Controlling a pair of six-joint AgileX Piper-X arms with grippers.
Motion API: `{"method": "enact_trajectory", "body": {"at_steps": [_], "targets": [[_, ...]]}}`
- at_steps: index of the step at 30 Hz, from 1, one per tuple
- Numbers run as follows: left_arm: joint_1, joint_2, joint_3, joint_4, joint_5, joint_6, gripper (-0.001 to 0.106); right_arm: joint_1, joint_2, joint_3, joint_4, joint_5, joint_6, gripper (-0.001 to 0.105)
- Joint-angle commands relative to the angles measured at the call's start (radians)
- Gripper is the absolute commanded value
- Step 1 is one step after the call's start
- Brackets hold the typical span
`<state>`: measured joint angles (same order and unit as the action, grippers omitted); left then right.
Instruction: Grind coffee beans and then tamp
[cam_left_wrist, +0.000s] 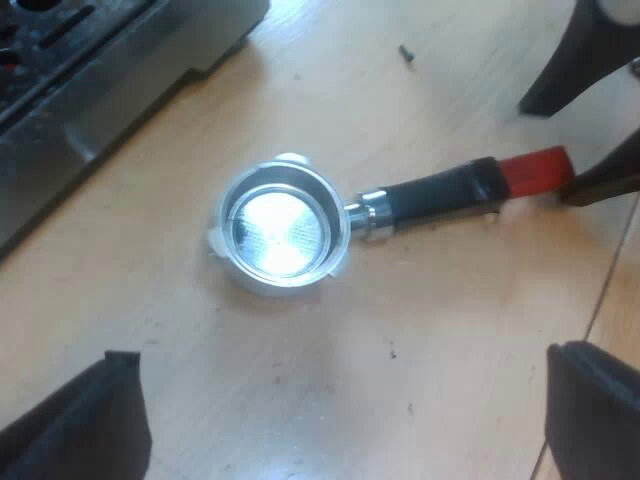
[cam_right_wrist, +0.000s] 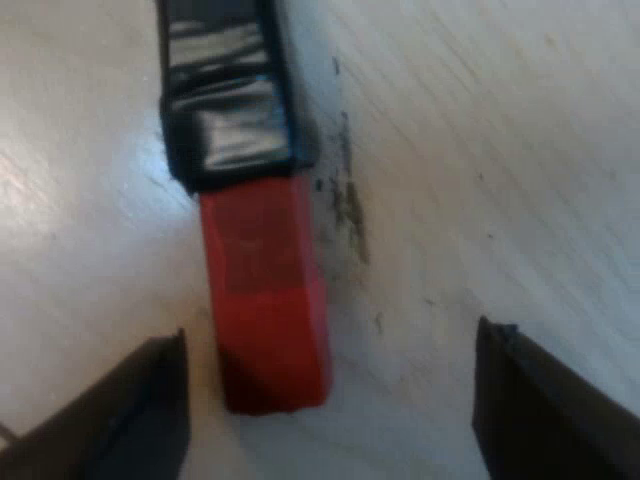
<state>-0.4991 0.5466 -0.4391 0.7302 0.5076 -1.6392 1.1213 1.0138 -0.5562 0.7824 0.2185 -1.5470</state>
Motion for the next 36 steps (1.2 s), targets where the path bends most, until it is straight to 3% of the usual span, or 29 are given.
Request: {"method": "enact_trajectory", "body": {"at_steps": [1,6,12,18,21,27,29,32,36], "targets": [[-0.004,-0.003,-0.045,0.061,-0.049,-0.012,0.082,0.002,-0.027,-0.036,0.068,0.044,-0.034,0.071],[-0.004,-0.031,-0.09,0.111,-0.079,-0.012,0.082,0.002,-0.09,-0.094,0.135,0.121,-0.043,0.07],[-0.004,-0.122,-0.138,0.138,-0.193,-0.02,0.082,0.002,-0.22,-0.154,0.13,0.121,-0.05,0.07],[-0.004,-0.193,-0.154,0.156,-0.223,-0.067,0.082,0.002,-0.316,-0.16,-0.012,0.121,-0.058,0.07],[-0.004,-0.212,-0.154,0.152,-0.38,-0.136,0.082,0.002,-0.329,-0.16,-0.138,0.121,-0.049,0.07],[-0.004,-0.187,-0.154,0.158,-0.405,-0.136,0.082,-0.001,-0.323,-0.16,-0.23,0.119,-0.05,0.07],[-0.003,-0.168,-0.154,0.158,-0.424,-0.162,0.082,-0.001,-0.308,-0.16,-0.263,0.069,-0.094,0.07],[-0.001,-0.125,-0.154,0.162,-0.433,-0.233,0.082,-0.001,-0.275,-0.139,-0.356,-0.114,-0.247,0.065],[0.006,-0.051,-0.154,0.165,-0.437,-0.255,0.082,-0.001,-0.219,-0.09,-0.516,-0.098,-0.226,0.062]]}}
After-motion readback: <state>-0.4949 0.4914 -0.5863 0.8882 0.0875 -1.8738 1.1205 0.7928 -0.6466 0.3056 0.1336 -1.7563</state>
